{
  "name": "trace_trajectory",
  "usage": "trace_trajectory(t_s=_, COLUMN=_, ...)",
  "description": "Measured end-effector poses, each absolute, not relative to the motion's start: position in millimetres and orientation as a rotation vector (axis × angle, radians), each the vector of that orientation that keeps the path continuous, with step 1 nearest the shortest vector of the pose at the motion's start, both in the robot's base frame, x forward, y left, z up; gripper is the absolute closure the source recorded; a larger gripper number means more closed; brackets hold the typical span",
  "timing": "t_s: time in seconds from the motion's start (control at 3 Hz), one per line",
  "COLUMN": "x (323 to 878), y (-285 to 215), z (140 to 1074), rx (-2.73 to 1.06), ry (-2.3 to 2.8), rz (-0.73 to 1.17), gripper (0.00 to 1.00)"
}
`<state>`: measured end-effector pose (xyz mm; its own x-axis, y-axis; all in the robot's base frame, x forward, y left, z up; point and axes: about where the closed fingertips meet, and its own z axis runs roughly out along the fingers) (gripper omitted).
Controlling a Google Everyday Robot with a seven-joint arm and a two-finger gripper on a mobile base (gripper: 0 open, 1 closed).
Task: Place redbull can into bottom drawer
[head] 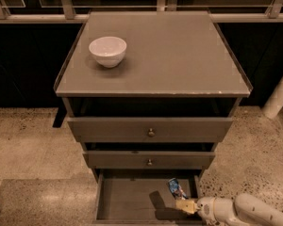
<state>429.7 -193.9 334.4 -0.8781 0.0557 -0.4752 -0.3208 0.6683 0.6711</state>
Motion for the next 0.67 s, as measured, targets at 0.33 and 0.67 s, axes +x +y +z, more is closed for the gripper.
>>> trace_trajectory(t_s=0.33, x=441, y=-196, z=286, rx=-0.147, ry=2.491, rz=1.08, gripper=1.0)
trace_trajectory(t_s=0.67, x=455, y=-197, z=248, rx=-0.117, ry=2.554, rz=1.049, gripper=1.0)
